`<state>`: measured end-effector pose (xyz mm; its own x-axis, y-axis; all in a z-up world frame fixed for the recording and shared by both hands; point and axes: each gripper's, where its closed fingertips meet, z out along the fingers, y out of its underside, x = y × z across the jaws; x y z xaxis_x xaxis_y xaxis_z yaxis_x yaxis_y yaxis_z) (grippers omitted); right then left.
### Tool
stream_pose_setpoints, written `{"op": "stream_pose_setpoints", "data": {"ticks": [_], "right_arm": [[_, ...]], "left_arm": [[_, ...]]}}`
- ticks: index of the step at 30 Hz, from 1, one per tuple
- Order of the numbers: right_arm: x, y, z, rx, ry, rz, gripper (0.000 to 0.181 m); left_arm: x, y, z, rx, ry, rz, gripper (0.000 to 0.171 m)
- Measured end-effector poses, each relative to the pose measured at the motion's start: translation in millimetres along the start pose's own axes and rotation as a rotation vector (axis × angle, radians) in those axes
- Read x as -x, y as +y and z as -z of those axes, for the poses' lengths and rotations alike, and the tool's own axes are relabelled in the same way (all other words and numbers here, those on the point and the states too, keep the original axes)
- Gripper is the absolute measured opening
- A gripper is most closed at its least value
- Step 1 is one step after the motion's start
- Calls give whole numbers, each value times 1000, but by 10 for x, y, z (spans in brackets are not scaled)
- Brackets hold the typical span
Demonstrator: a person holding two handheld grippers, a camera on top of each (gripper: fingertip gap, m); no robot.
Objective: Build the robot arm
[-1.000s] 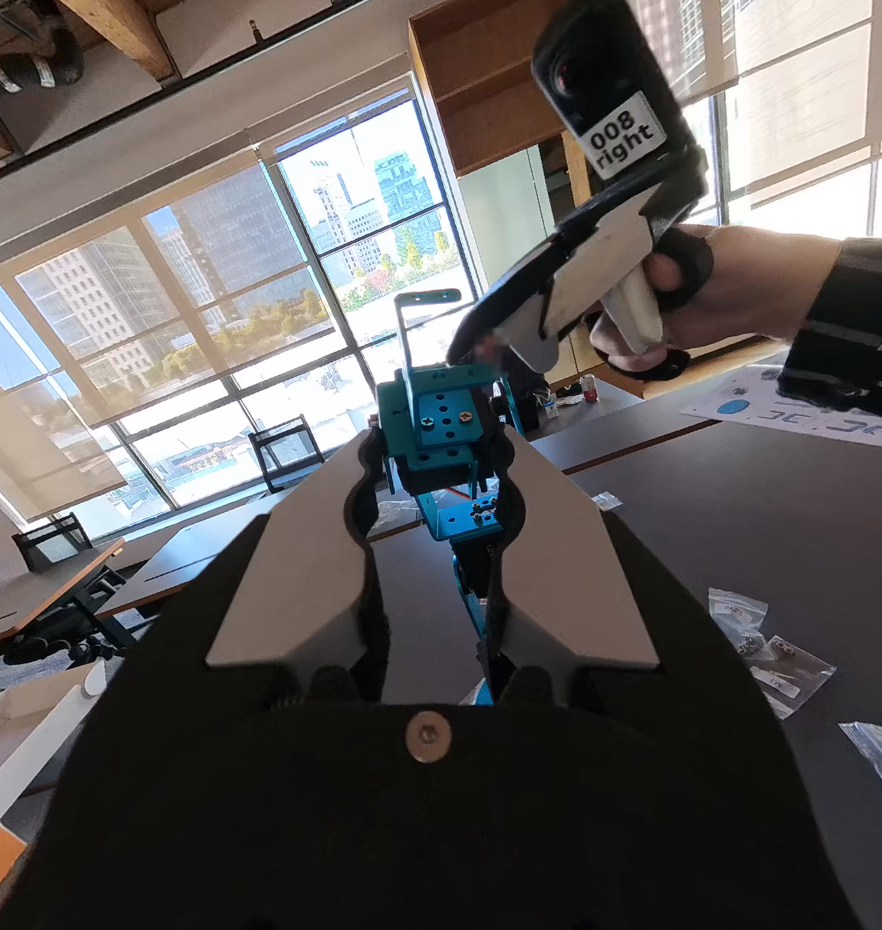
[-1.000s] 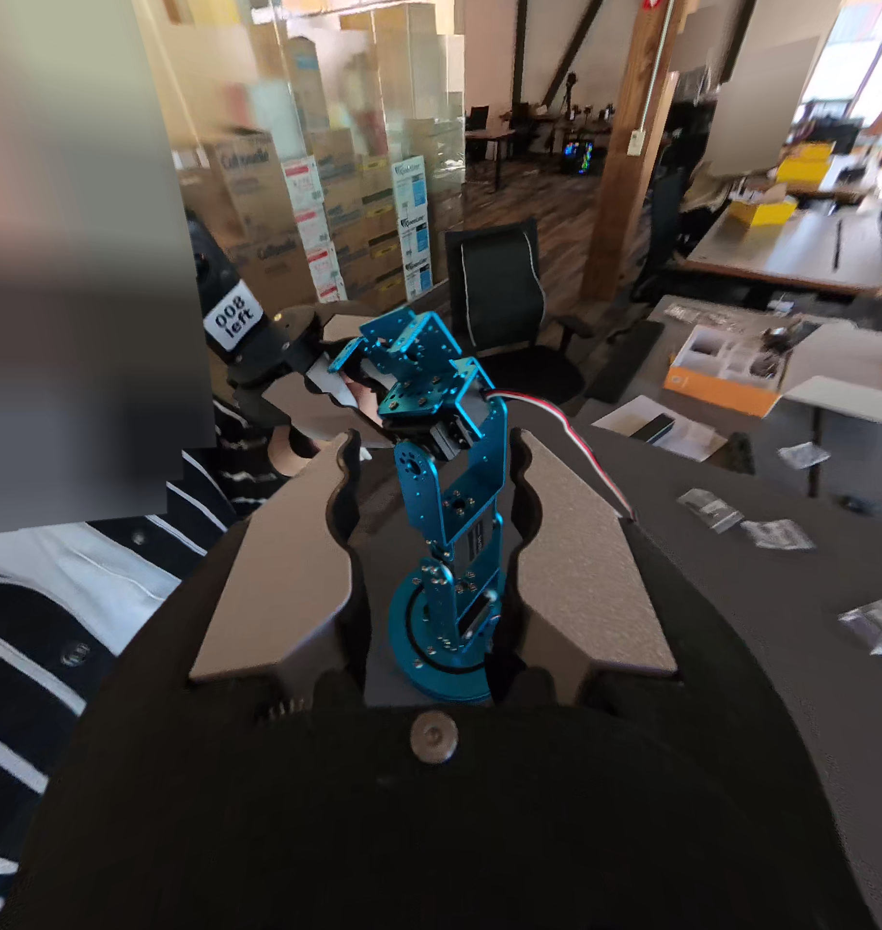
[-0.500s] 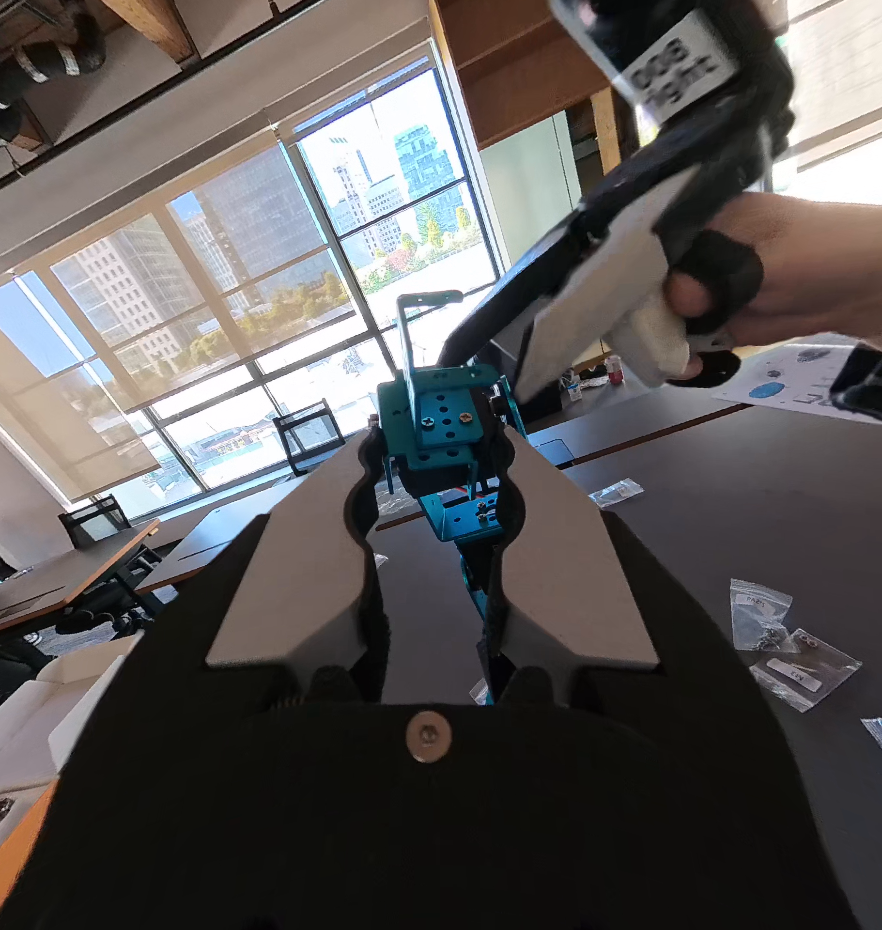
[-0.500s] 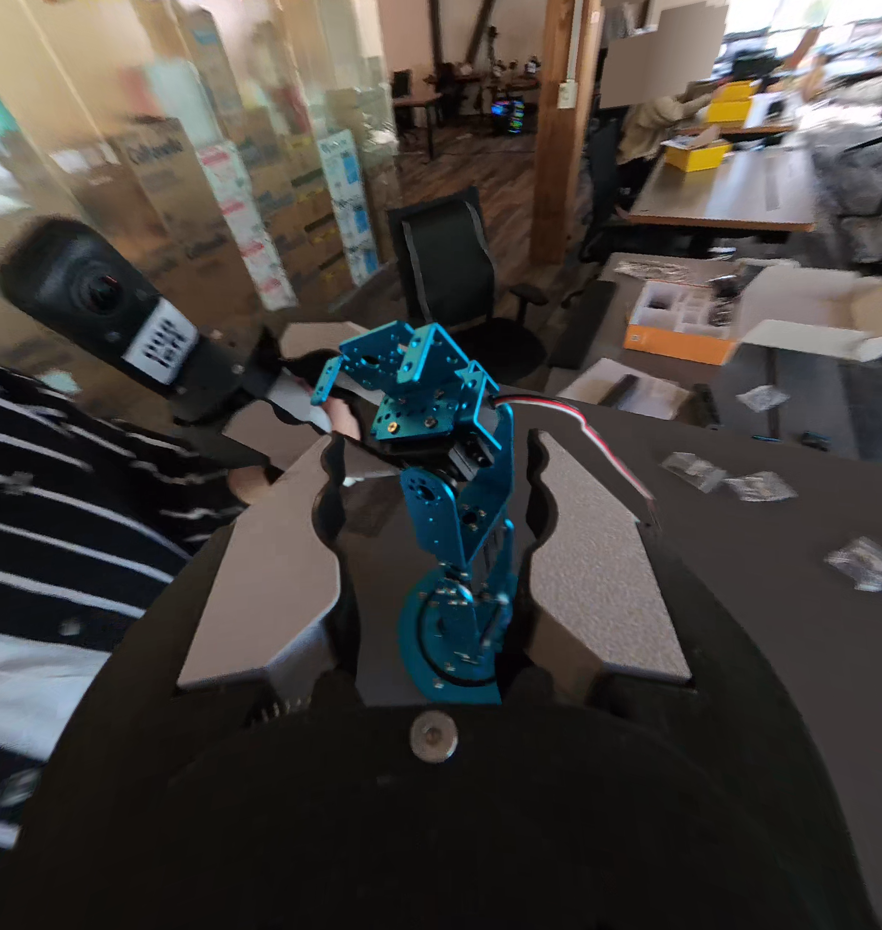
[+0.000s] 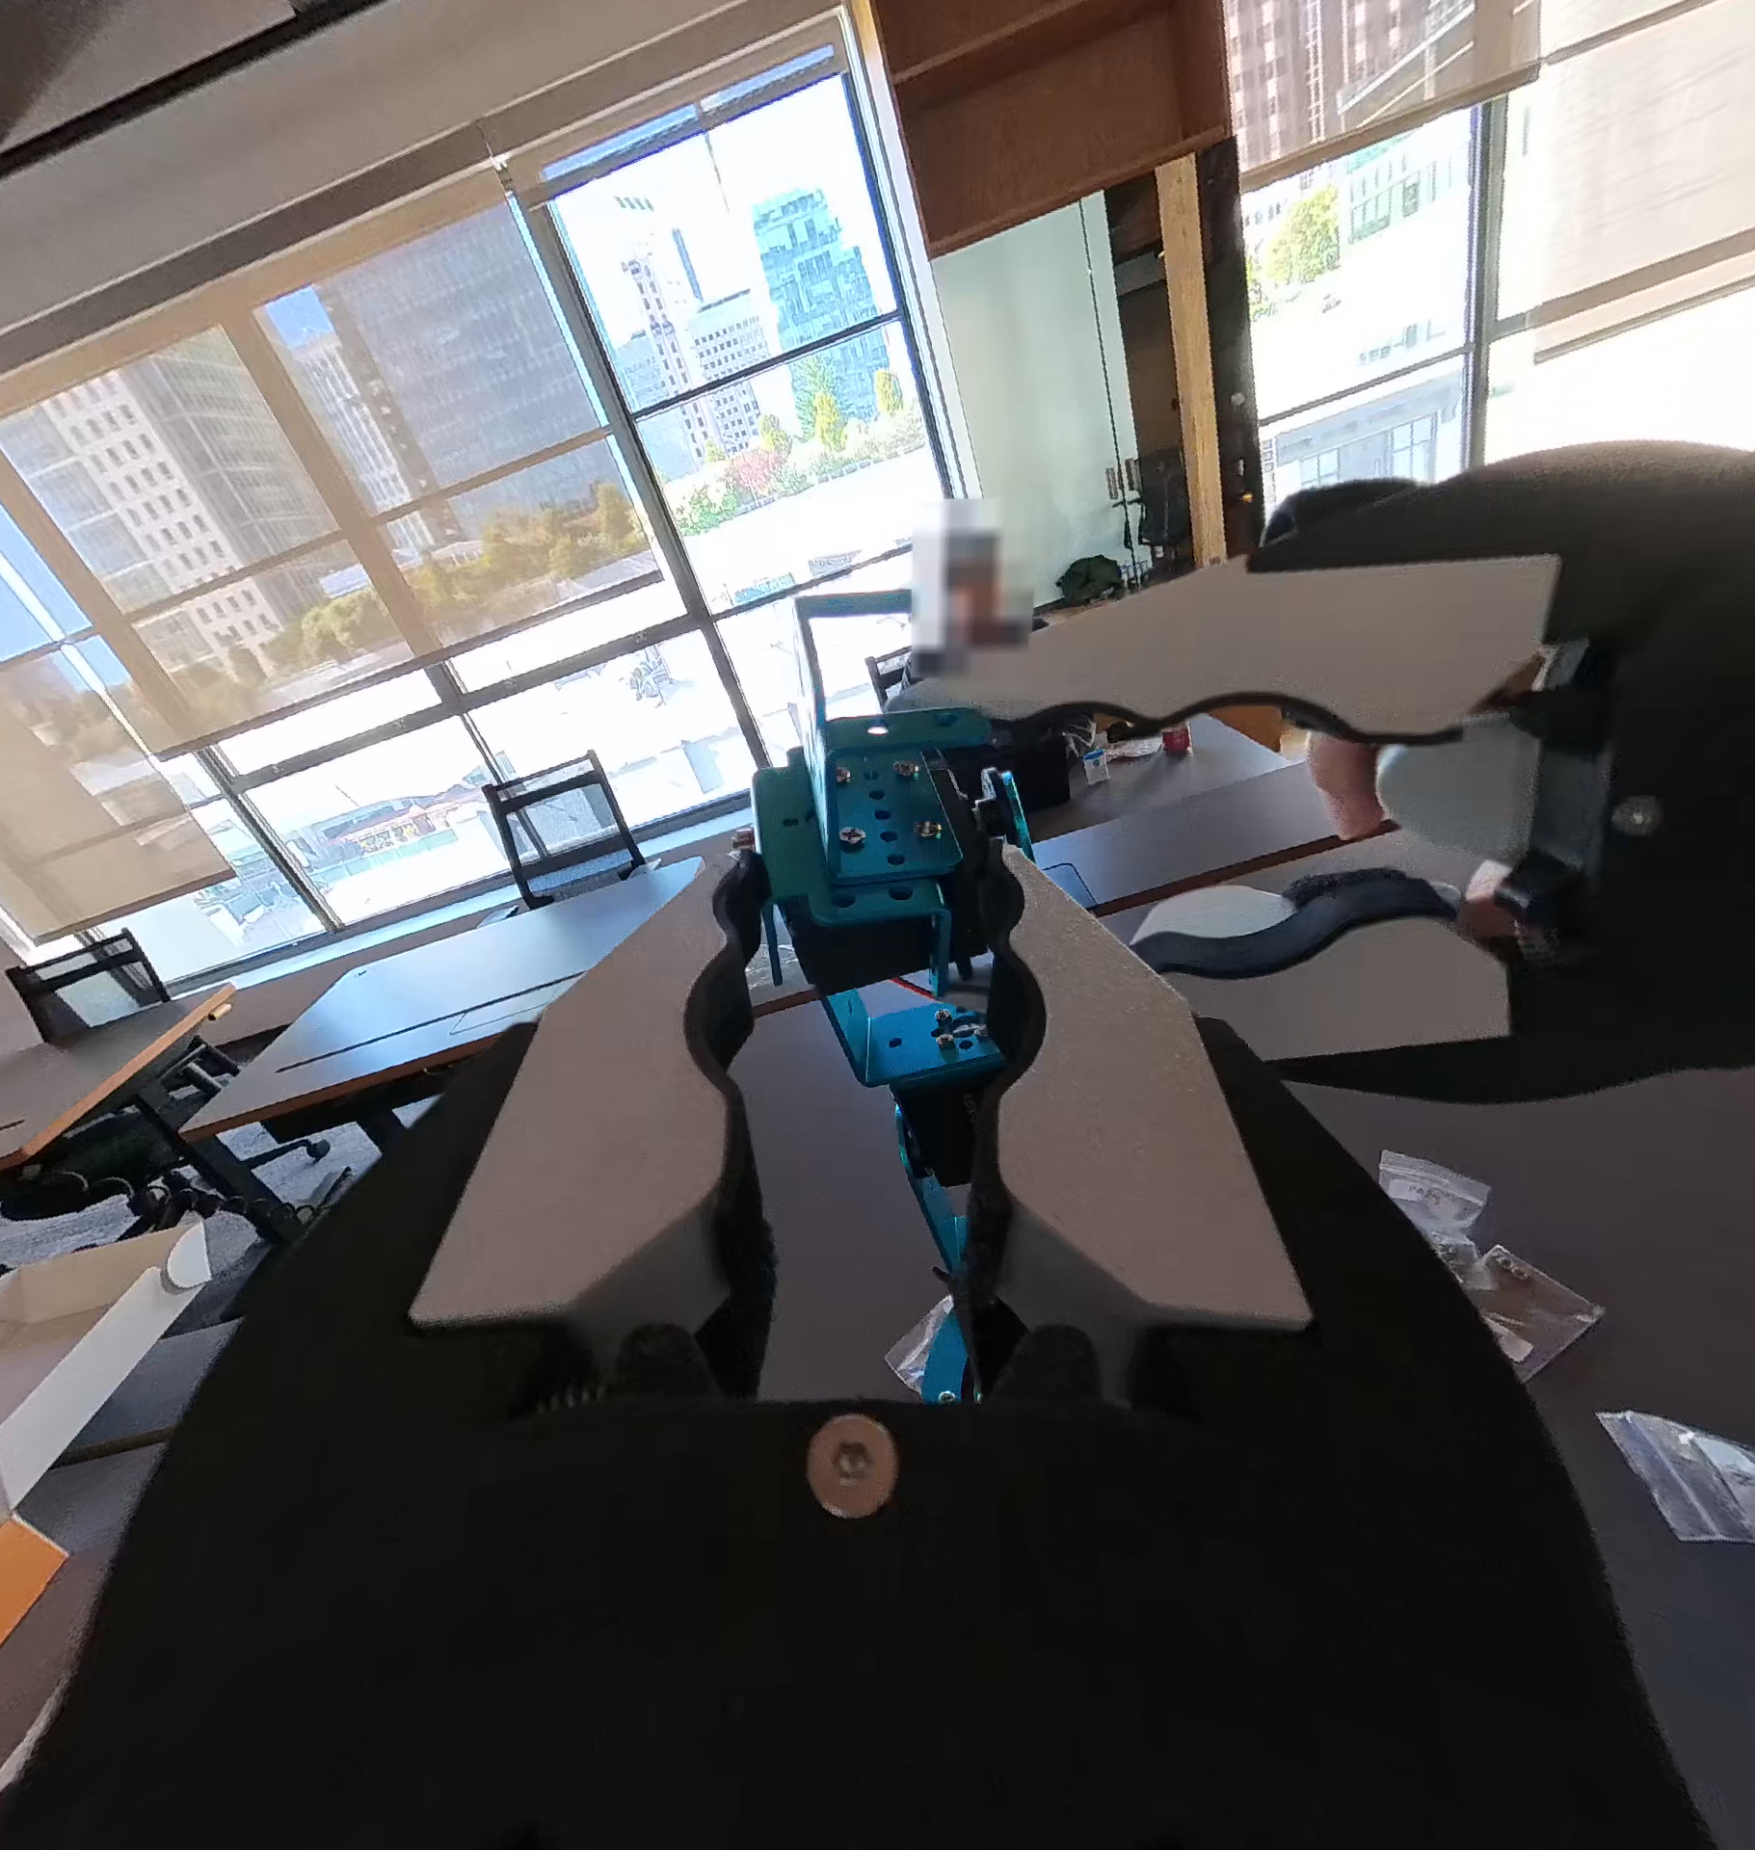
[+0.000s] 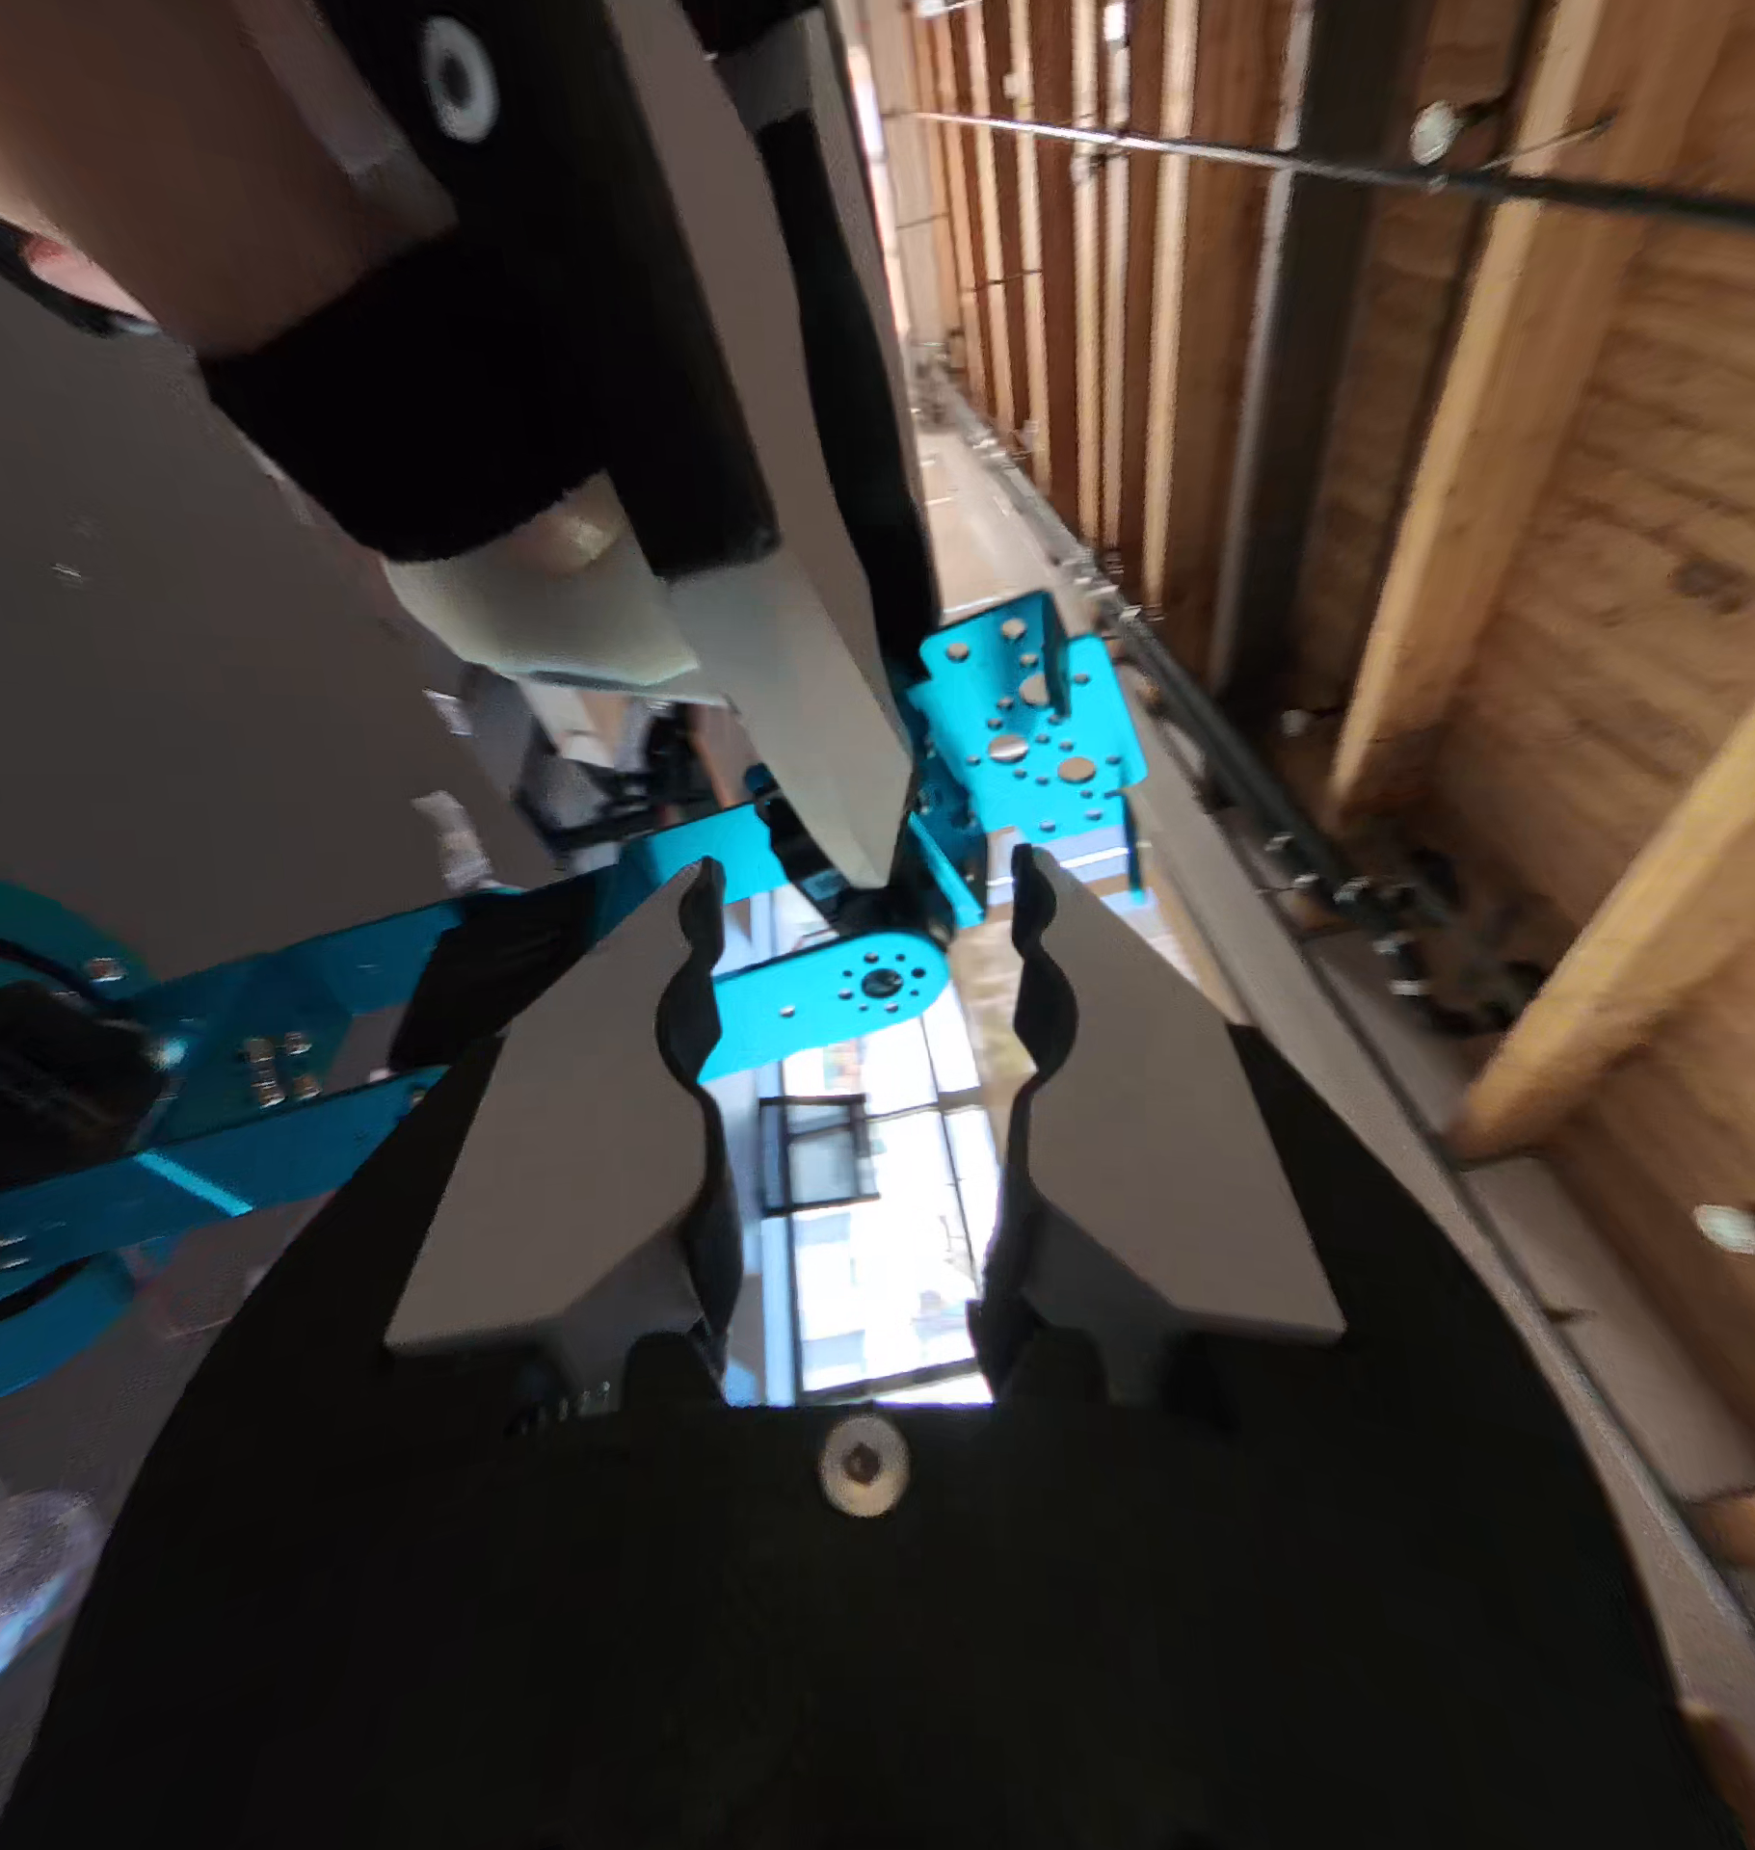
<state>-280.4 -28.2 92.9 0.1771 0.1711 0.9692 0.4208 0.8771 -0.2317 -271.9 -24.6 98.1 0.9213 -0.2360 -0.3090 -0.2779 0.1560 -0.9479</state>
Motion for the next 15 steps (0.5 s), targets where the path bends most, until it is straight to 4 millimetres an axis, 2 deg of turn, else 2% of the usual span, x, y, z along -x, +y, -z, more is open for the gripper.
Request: {"op": "stream_pose_setpoints", "data": {"ticks": [2,7,15], "right_arm": [[1,-62,-9,-14,45,65,48],[-5,3,-90,68,130,201,37],[-49,-40,-88,34,136,132,28]], "left_arm": [[1,-2,-1,7,-1,2,42],[-2,9,-1,29,-6,-3,42],[-16,-29,16,8,12,34,42]]}}
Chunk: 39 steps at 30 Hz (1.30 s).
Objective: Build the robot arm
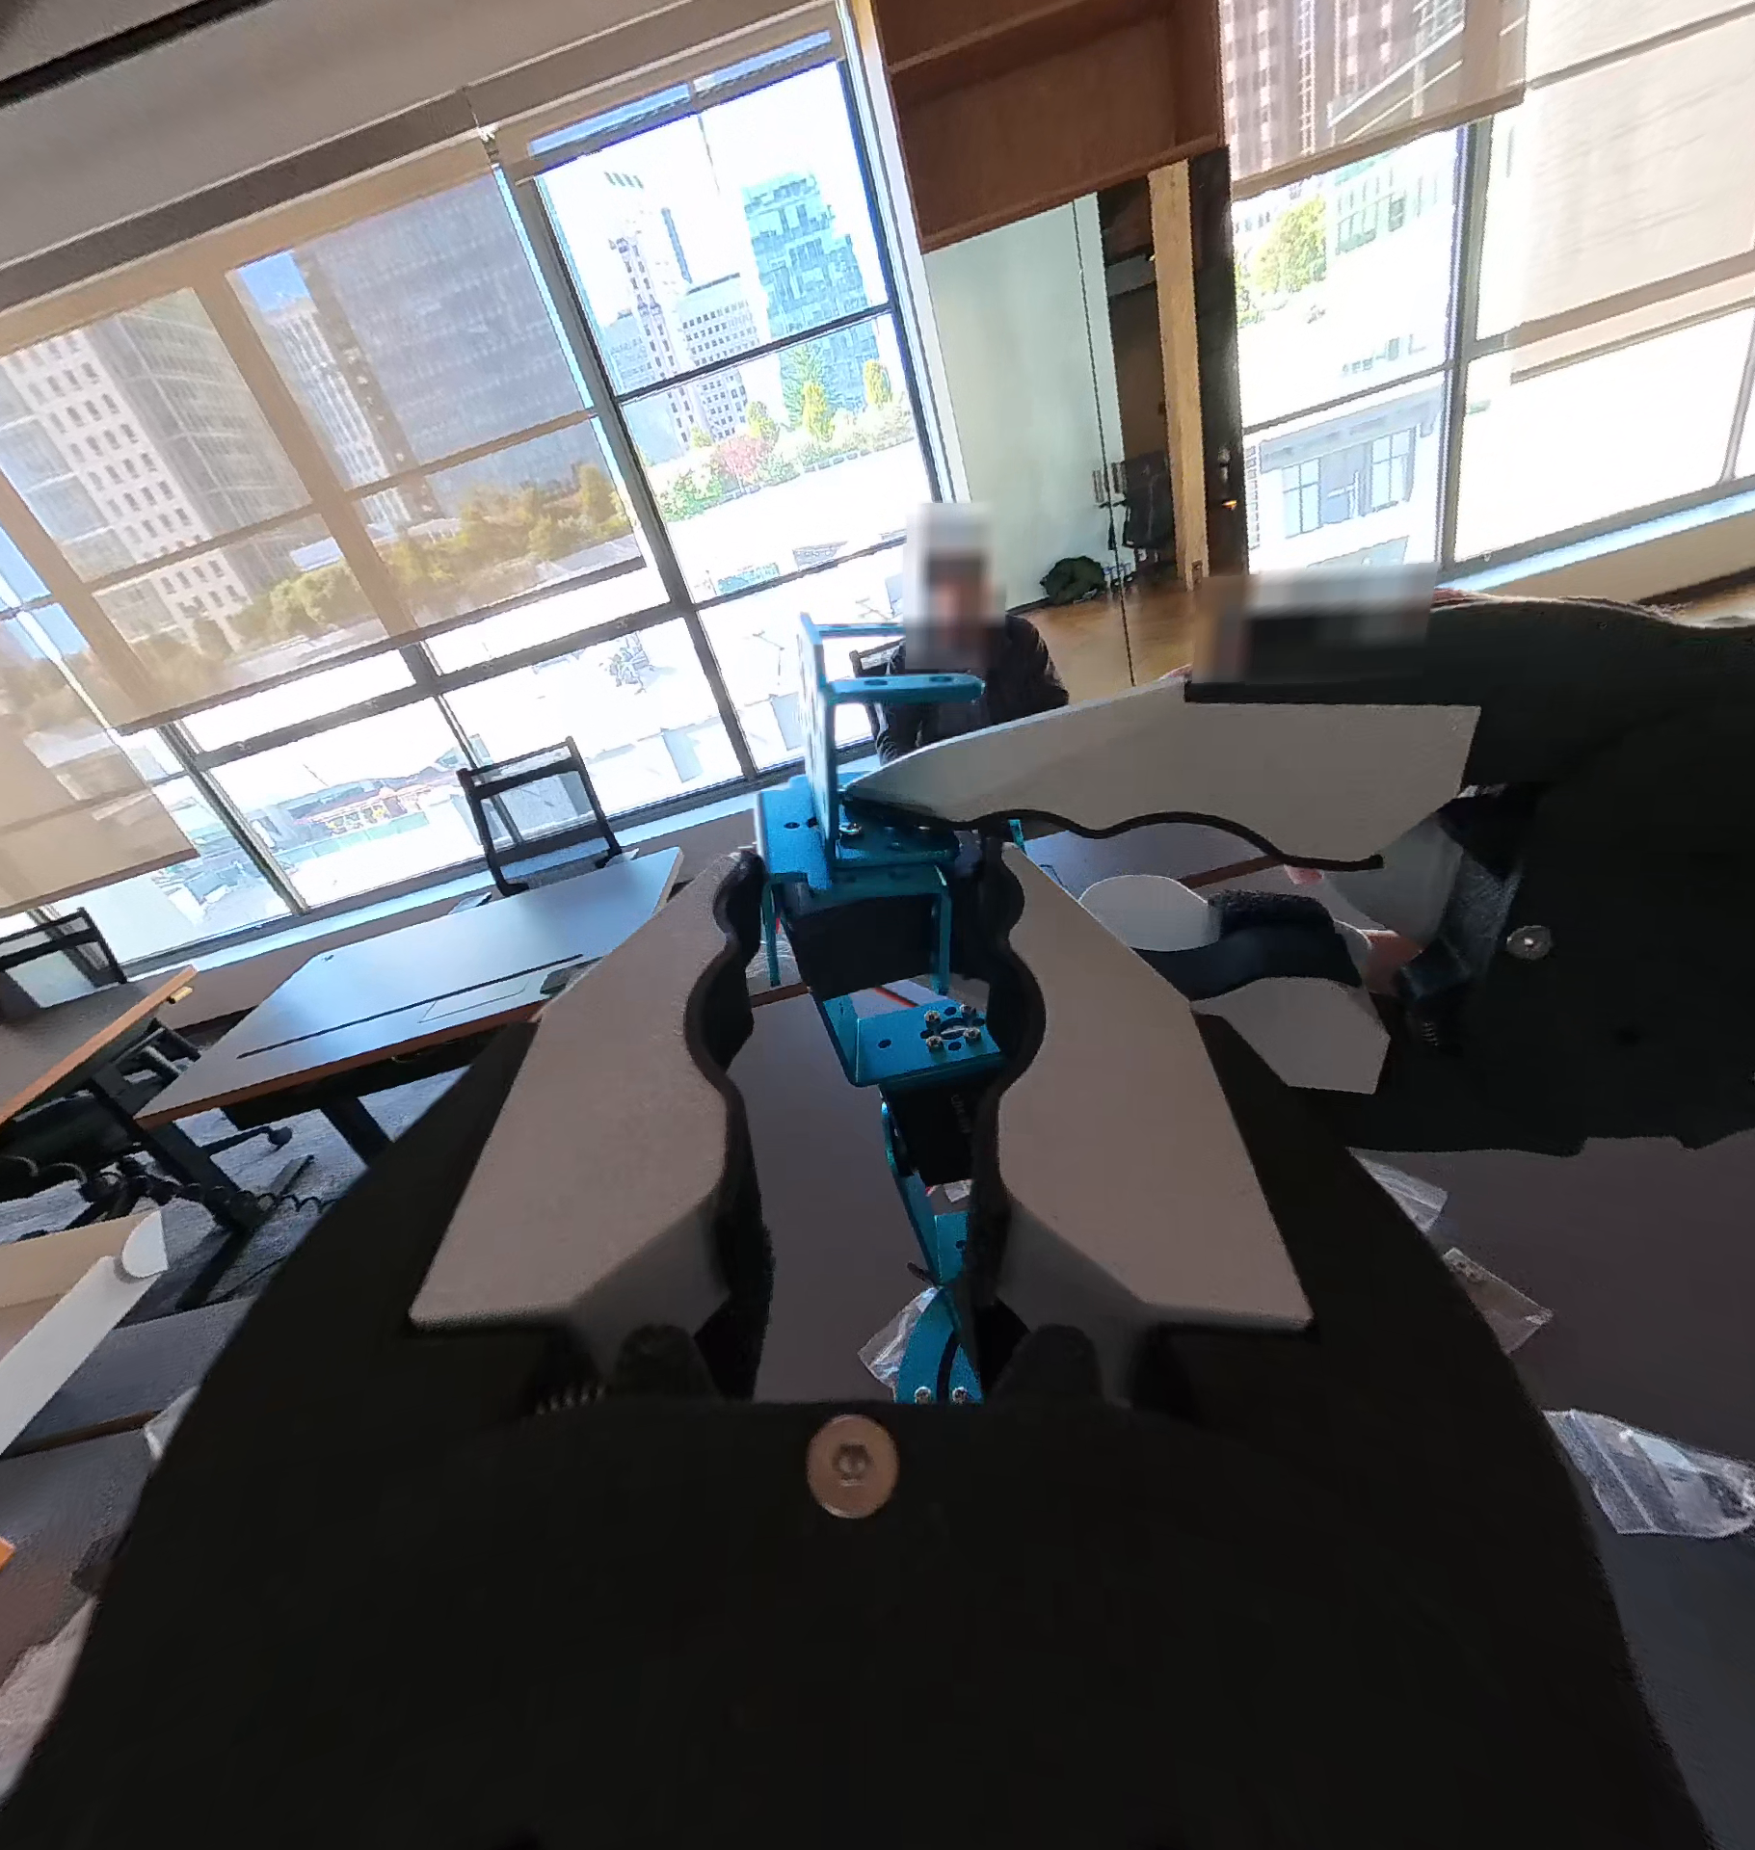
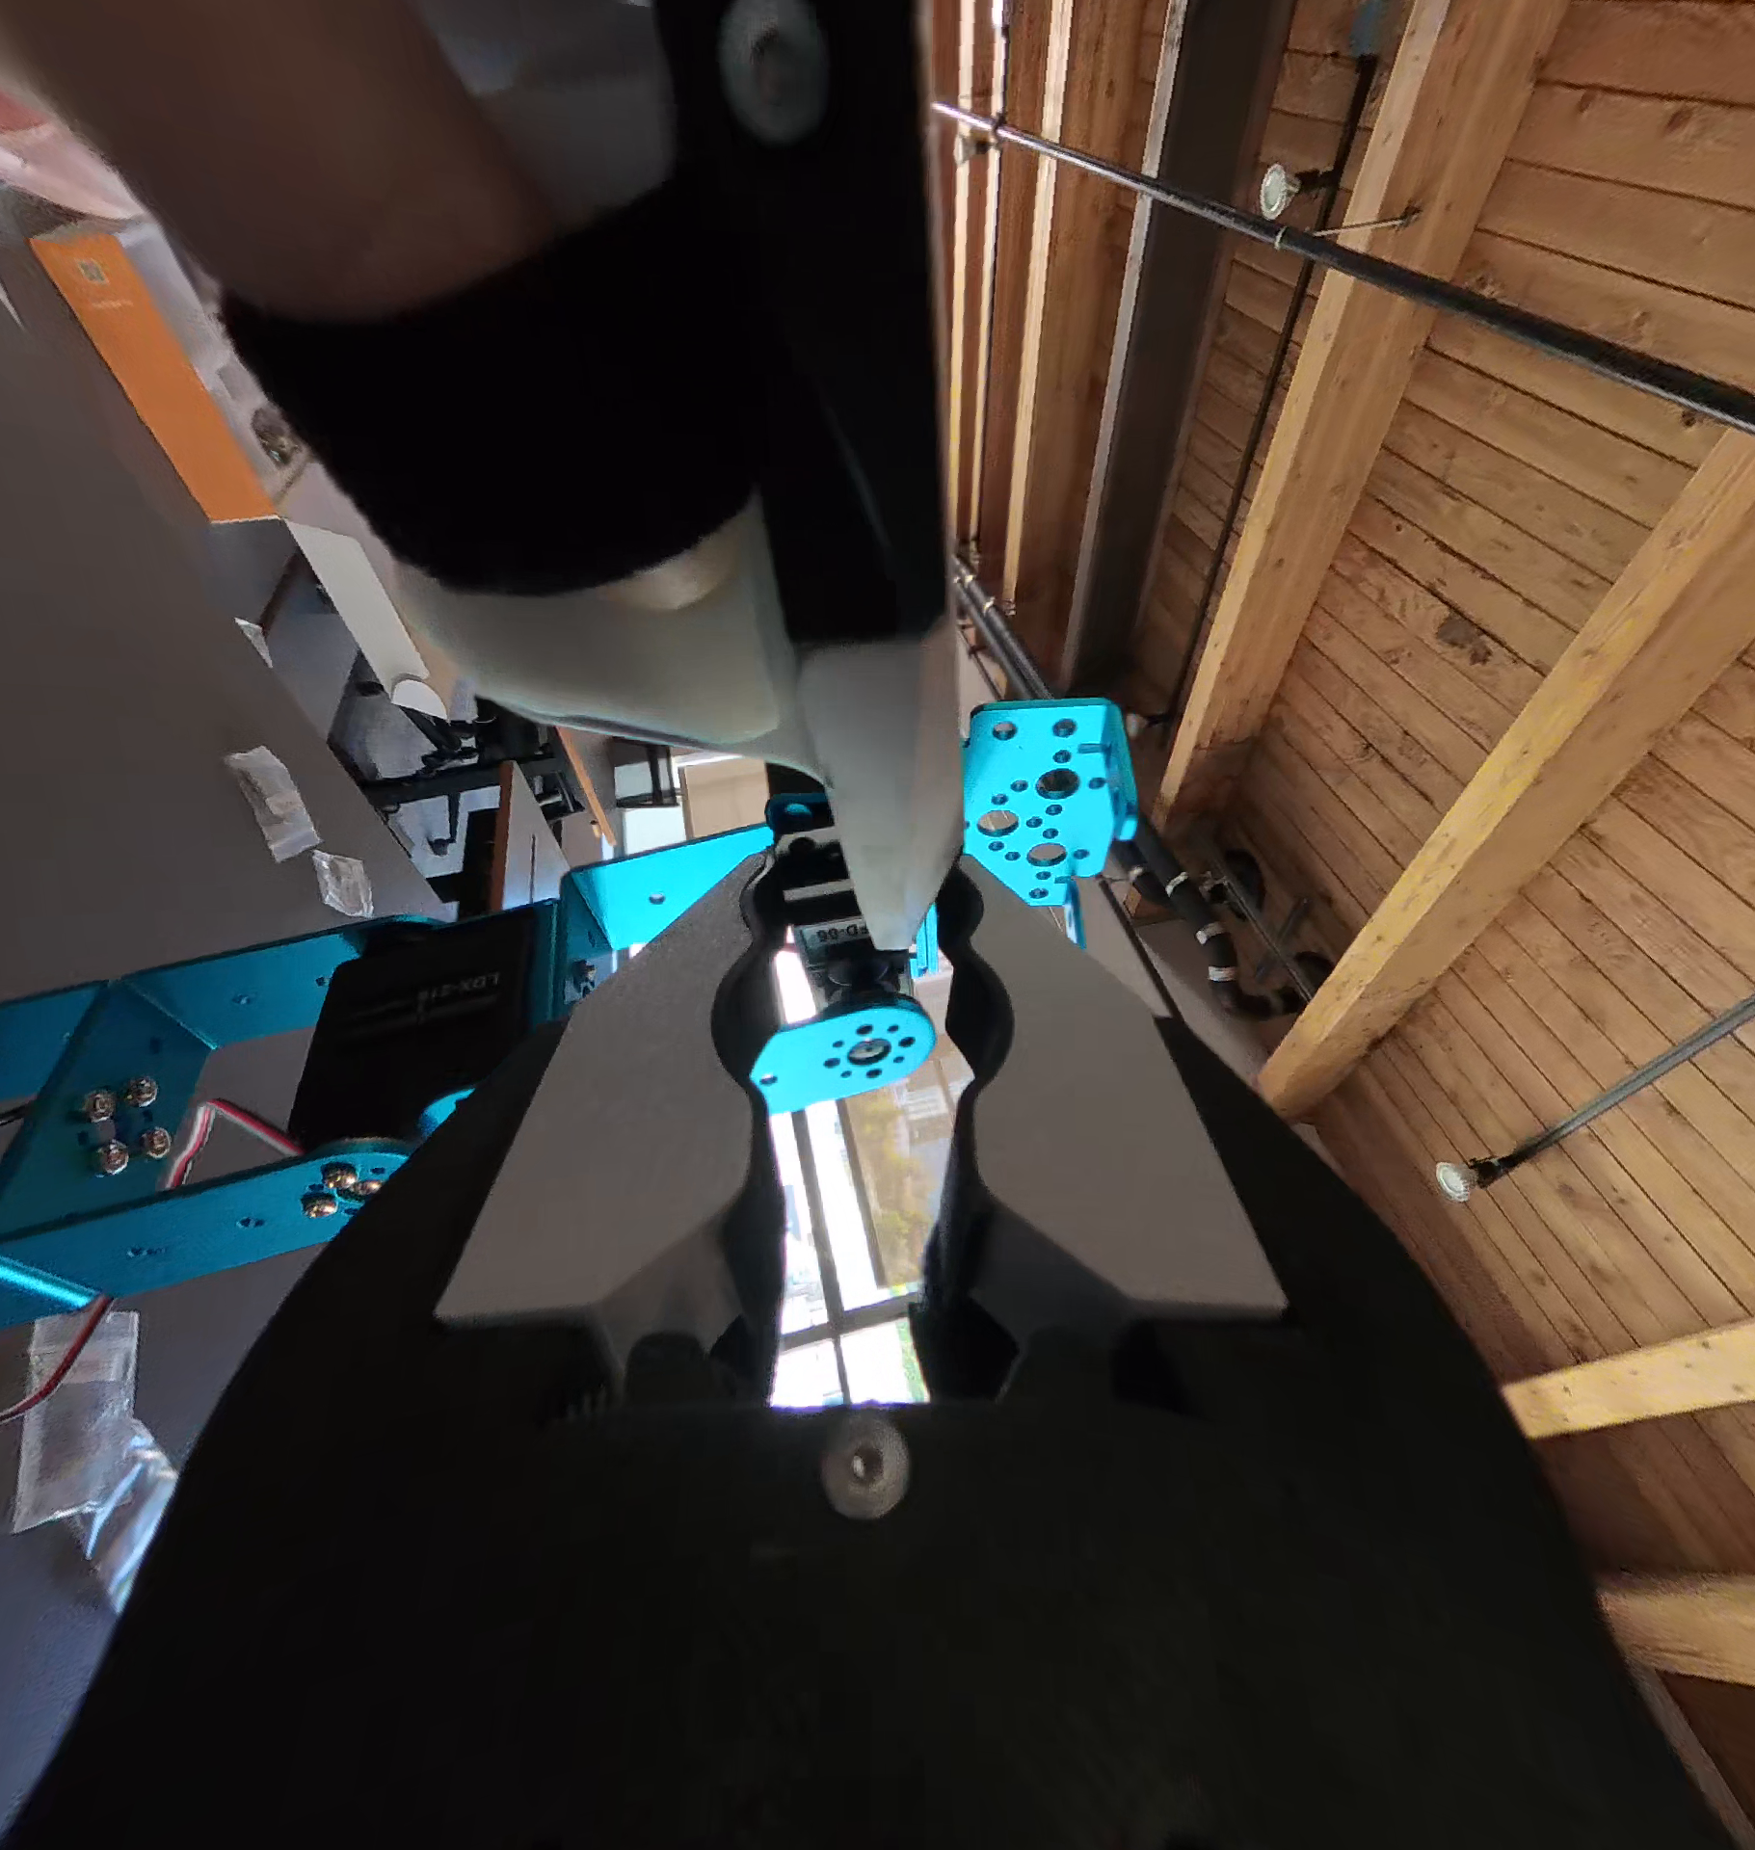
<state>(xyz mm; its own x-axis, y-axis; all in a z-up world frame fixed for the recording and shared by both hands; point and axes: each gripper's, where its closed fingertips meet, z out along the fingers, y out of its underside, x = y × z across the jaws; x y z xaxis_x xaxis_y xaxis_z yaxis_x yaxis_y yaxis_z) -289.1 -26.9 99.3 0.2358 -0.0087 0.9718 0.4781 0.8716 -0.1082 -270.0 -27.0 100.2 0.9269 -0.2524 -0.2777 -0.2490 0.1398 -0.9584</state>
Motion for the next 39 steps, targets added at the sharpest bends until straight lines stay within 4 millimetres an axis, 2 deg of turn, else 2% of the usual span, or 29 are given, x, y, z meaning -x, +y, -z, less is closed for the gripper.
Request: {"op": "stream_pose_setpoints", "data": {"ticks": [9,12,14,18,21,25,29,37,39], "right_arm": [[-7,-12,-14,-21,-9,9,28],[-11,-3,-16,-24,-19,-3,28],[-15,-1,-16,-26,-25,-21,28],[-32,7,-15,-22,-35,-51,28],[-56,16,-4,-9,-16,-35,28],[-79,35,16,40,-18,-47,28],[-103,3,58,78,-11,-53,28],[-59,5,91,148,30,-22,28],[-67,27,107,171,32,-28,28]], "left_arm": [[-4,-13,45,-35,13,9,45],[-24,-99,193,-111,93,101,50],[76,-92,318,-140,133,179,54],[288,205,393,-58,300,298,52],[423,414,246,-6,410,355,50],[274,455,-11,-25,615,337,50],[84,416,-146,-97,840,325,44],[-69,307,-145,-199,1163,319,23],[-77,282,-147,-222,1208,344,25]]}}
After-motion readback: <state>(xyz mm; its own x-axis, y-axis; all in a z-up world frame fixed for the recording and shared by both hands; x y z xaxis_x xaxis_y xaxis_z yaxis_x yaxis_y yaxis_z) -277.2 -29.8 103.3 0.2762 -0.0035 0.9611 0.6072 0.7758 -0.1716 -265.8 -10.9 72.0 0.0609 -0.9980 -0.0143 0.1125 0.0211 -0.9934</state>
